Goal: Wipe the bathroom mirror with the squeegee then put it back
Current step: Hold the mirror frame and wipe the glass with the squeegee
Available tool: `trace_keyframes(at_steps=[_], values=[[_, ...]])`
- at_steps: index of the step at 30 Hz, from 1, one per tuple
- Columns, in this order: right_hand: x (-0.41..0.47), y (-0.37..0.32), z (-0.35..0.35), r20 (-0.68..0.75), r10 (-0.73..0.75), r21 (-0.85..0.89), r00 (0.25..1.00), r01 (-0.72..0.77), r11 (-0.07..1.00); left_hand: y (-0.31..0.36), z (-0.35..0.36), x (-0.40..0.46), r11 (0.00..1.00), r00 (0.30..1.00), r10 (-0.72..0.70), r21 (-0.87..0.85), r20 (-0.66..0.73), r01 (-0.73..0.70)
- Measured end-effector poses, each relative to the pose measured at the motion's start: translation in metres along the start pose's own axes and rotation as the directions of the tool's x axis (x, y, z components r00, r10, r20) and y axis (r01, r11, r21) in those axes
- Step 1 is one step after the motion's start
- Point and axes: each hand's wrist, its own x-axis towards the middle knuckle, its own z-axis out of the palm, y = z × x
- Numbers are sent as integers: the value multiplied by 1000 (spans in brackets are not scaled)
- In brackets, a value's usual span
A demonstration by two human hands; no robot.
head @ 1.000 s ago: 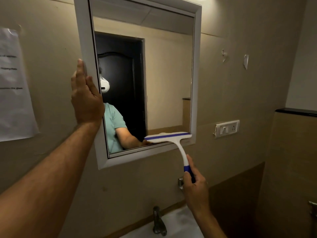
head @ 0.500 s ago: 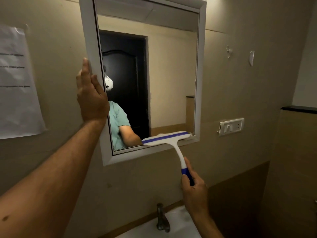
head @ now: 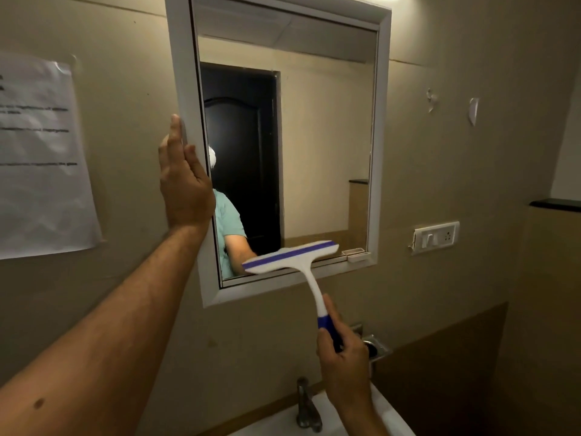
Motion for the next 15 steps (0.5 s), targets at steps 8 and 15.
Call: trace_keyframes(at_steps=[8,15], values=[[46,-59,10,-91,-176,58,980,181,982,-4,-2,0,1000,1000,2,-26,29,-1],[7,-32,26,-90,-36,54,995,41,998,-7,-1,1,997,1000,-7,-71,9,8]])
